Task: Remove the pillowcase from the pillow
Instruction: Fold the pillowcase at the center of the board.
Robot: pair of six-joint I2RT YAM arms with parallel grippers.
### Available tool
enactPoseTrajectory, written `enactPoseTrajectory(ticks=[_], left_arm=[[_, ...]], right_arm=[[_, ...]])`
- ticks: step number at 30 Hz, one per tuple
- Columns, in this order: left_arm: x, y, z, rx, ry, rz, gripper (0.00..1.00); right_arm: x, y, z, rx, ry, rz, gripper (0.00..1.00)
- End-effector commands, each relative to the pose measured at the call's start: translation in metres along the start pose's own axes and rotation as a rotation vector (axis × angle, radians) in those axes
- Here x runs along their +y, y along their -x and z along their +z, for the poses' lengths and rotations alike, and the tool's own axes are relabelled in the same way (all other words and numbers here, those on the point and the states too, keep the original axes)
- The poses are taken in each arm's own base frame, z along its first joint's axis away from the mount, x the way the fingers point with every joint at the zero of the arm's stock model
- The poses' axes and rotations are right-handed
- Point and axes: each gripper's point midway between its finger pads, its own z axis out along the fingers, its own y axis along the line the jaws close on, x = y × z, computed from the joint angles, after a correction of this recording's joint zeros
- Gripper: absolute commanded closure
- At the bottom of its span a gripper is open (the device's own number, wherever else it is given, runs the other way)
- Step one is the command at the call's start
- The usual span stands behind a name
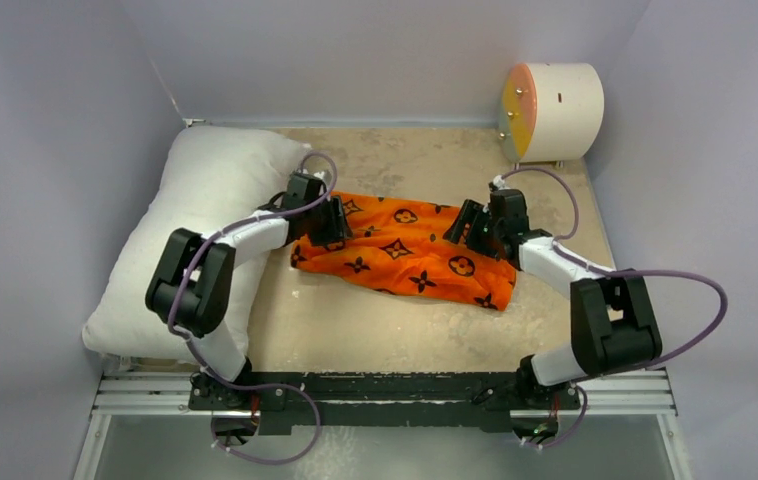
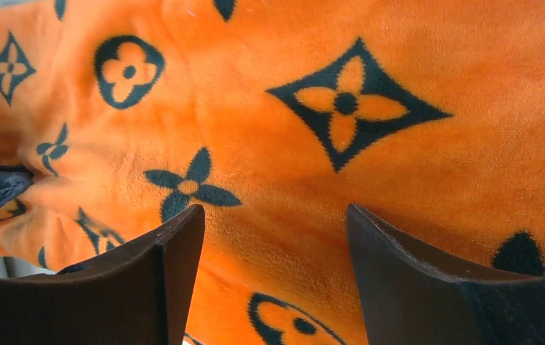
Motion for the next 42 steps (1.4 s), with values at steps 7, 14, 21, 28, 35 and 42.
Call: enactPoseTrajectory(ticks=[7,14,21,28,35,42], left_arm=[[0.024,0.052,-0.031,-0.151,0.178,0.043,0.54],[0.033,0.058,-0.051,-0.147,0.221,0.080,0.54],[0.033,0.052,-0.066,-0.140,0.224,0.084,0.54],[0.072,0.047,-0.069,-0.145,0.416,0.082,0.53],[0.045,0.060,-0.093,-0.199,0.351,0.047,0.53],[-0.079,-0.010,-0.101,-0.234,-0.061,-0.147,0.52]], right_arm=[[-0.037,0.051,-0.040,-0.153,-0.055,0.072,0.09],[-0.101,0.011,-0.032,-0.055,-0.223,0.267,0.07],[-0.125,-0.010,-0.023,-0.035,-0.320,0.348,0.08],[-0.137,-0.024,-0.029,-0.032,-0.370,0.336,0.09],[-0.101,0.044,-0.069,-0.239,-0.351,0.145,0.09],[-0.014,0.097,-0.061,-0.245,-0.222,-0.164,0.05]])
